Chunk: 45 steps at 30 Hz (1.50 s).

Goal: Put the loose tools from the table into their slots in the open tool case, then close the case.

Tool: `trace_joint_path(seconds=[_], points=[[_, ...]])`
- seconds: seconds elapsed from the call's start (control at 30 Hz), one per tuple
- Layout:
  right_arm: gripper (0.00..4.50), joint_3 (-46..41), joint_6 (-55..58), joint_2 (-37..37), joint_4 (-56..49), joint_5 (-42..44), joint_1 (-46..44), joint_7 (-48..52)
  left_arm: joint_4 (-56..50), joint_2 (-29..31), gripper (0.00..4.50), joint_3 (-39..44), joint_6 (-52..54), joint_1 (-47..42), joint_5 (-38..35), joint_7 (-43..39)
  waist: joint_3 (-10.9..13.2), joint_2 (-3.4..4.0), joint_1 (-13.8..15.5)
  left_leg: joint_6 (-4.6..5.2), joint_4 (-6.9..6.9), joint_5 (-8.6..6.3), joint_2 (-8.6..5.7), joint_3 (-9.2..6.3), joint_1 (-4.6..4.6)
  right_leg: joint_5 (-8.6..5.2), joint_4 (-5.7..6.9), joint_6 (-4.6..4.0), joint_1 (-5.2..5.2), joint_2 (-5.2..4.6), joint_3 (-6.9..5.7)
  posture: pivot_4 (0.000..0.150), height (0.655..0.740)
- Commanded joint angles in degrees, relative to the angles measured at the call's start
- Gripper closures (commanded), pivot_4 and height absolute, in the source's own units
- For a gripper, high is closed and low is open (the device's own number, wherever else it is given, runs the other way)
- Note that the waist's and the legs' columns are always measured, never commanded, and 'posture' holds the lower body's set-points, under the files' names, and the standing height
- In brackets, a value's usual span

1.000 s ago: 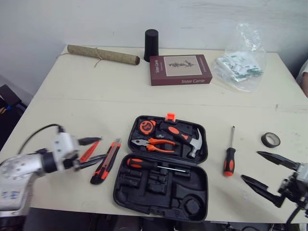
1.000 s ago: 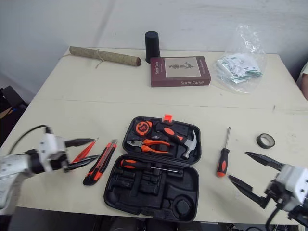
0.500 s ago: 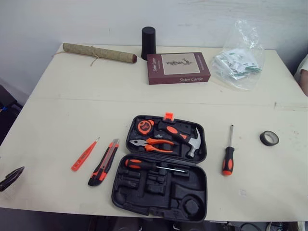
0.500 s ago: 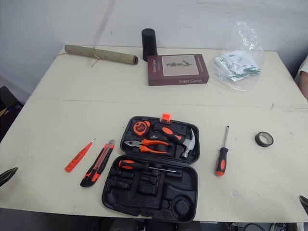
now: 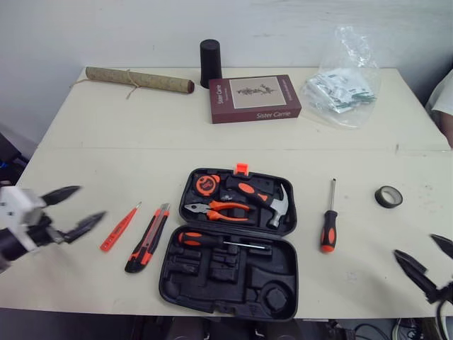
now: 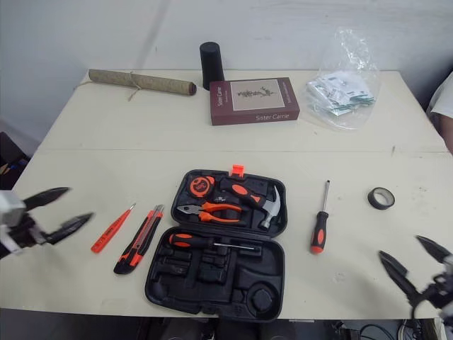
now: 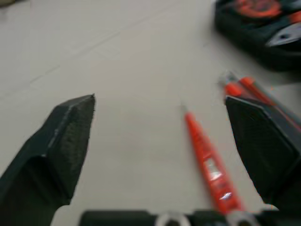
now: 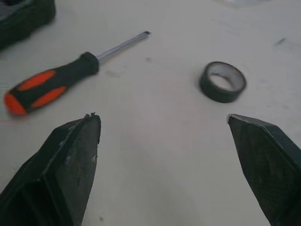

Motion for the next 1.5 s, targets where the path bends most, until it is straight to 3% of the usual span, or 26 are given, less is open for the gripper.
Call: trace_joint_path(seconds=[0.03, 0.27, 0.53, 0.83, 0.93, 1.0, 1.1, 1.27, 1.4, 1.5], points=[[0.00, 0.57, 12.12, -1.69, -13.18, 7.56, 1.95, -7.21, -10.02, 1.18, 0.04, -5.46, 3.97, -0.83, -5.03, -4.01, 0.01, -0.02, 0.02, 0.01, 0.01, 0.00, 0.00, 0.02, -0.01, 0.00, -0.02, 0.00, 0.00, 0.03, 0.01, 0.150, 0.7400], [0.00, 5.39, 31.34, -5.57, -23.81, 20.29, -3.24, -24.86, -15.97, 0.02, 0.04, -12.65, 7.55, -5.52, -6.08, -3.83, 0.07, -0.28, 0.06, 0.24, 0.19, 0.14, -0.02, 0.15, 0.05, 0.03, 0.26, 0.05, 0.01, 0.14, 0.15, 0.150, 0.7400], [0.00, 17.40, 42.29, -2.08, -21.62, 17.98, -20.44, -45.88, -18.81, -0.01, 0.04, -16.81, 7.30, -6.36, -4.88, -5.19, 0.02, -0.41, 0.06, 0.09, 0.20, 0.27, -0.03, 0.21, -0.14, 0.03, 0.33, 0.05, -0.24, 0.20, 0.16, 0.150, 0.7400], [0.00, 22.32, 54.32, 2.75, -20.07, 15.79, -27.28, -57.84, -20.51, 0.01, 0.04, -16.83, 7.13, -4.70, -4.47, -4.94, -0.01, -0.45, 0.11, 0.16, 0.25, 0.34, -0.04, 0.26, -0.16, 0.04, 0.37, 0.06, -0.26, 0.22, 0.17, 0.150, 0.7400], [0.89, 20.93, 56.73, 5.55, -19.76, 15.69, -27.93, -60.25, -21.18, 0.10, 0.00, -16.76, 7.09, -3.96, -4.40, -4.93, -0.04, -0.50, 0.09, 0.16, 0.25, 0.34, -0.04, 0.26, -0.16, 0.04, 0.38, 0.06, -0.26, 0.22, 0.18, 0.150, 0.7400], [1.88, 20.18, 57.89, 6.68, -20.11, 15.15, -28.41, -61.42, -21.42, 0.27, 0.00, -16.96, 6.80, -3.57, -4.05, -5.33, -0.10, -0.60, 0.06, 0.17, 0.25, 0.35, -0.04, 0.26, -0.16, 0.04, 0.39, 0.06, -0.25, 0.22, 0.17, 0.150, 0.7400], [3.43, 19.45, 58.21, 7.64, -20.52, 14.33, -29.44, -61.84, -21.42, 0.20, 0.00, -17.18, 6.54, -3.43, -3.80, -5.63, -0.13, -0.64, 0.05, 0.17, 0.25, 0.35, -0.04, 0.25, -0.16, 0.04, 0.40, 0.06, -0.25, 0.22, 0.18, 0.150, 0.7400], [3.48, 20.96, 50.01, 4.94, -21.79, 6.96, -29.54, -56.85, -21.10, -0.92, 0.00, -17.56, 4.63, -3.82, -3.76, -6.66, -0.15, -0.67, 0.05, 0.18, 0.25, 0.35, -0.05, 0.26, -0.16, 0.04, 0.39, 0.06, -0.26, 0.21, 0.18, 0.150, 0.7400], [3.48, 24.69, 29.46, -6.88, -21.77, -3.65, -27.31, -34.09, -20.59, -0.99, 0.00, -17.44, 5.24, -4.11, -4.94, -7.30, -0.13, -0.66, 0.07, 0.21, 0.24, 0.34, -0.10, 0.37, -0.18, 0.05, 0.36, 0.10, -0.31, 0.29, 0.20, 0.150, 0.7400], [3.48, 24.48, 24.94, -13.40, -21.27, 1.69, -30.04, -16.66, -19.77, -0.70, 0.00, -16.81, 5.68, -4.32, -5.33, -7.85, -0.11, -0.71, -0.16, 0.19, 0.25, 0.35, 0.05, 0.39, -0.12, 0.06, 0.35, 0.11, -0.28, 0.84, 0.23, 0.150, 0.7400]])
